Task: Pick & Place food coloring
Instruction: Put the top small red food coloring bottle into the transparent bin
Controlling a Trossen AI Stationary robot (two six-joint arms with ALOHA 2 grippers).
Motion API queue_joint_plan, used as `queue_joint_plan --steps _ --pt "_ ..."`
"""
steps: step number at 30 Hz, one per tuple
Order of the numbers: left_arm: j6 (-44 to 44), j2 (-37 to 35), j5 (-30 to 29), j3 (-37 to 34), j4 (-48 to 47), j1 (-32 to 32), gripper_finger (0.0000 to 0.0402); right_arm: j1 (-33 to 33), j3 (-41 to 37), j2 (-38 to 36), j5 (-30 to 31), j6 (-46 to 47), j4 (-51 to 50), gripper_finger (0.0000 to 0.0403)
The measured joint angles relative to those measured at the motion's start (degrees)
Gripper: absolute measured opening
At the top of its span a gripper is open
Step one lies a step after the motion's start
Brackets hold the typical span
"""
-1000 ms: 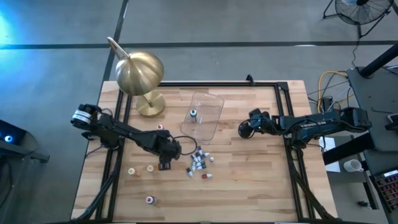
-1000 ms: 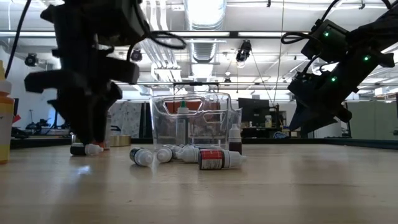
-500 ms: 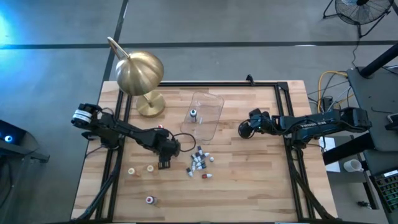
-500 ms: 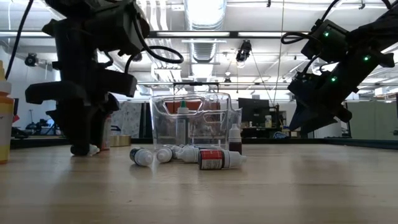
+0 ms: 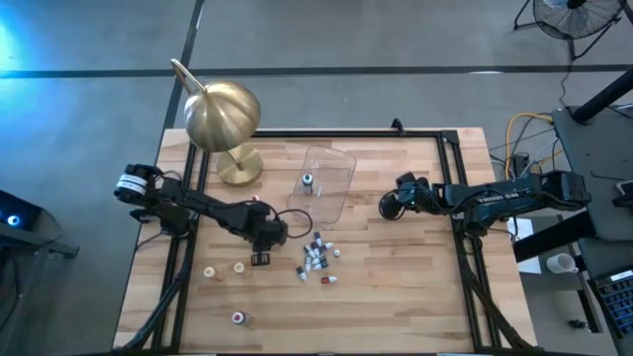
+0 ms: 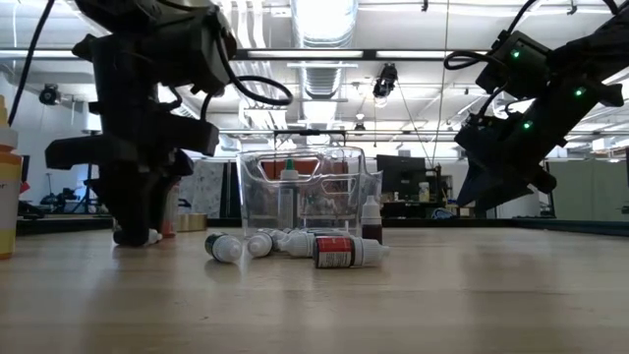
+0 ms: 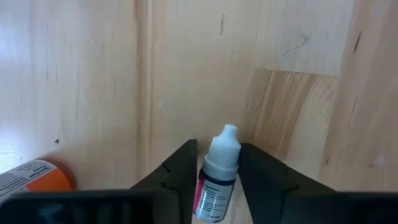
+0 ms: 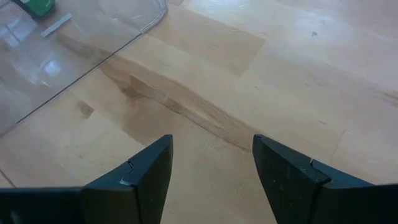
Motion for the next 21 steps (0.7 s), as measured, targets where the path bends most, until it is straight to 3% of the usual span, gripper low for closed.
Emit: queue_joint_plan --steps 7,11,17,21 --pt "-1.3 0.1 1.9 3.5 -0.4 0.5 0.0037 0.0 0.0 0.0 0.0 0.0 0.0 0.0215" --pt "-1.1 0.1 1.3 7.5 -2.6 0.9 0.0033 0.0 0.0 0.0 0.1 0.0 0.0 0.0215" --pt "3.1 -0.6 -4.5 17.7 -19.2 1.0 0.0033 0.1 0.0 0.0 0.0 0.1 0.0 0.0215" --pt "10.6 -1.3 -9.6 23.9 -19.4 2.4 0.0033 0.1 0.0 0.0 -0.1 0.1 0.0 0.0215"
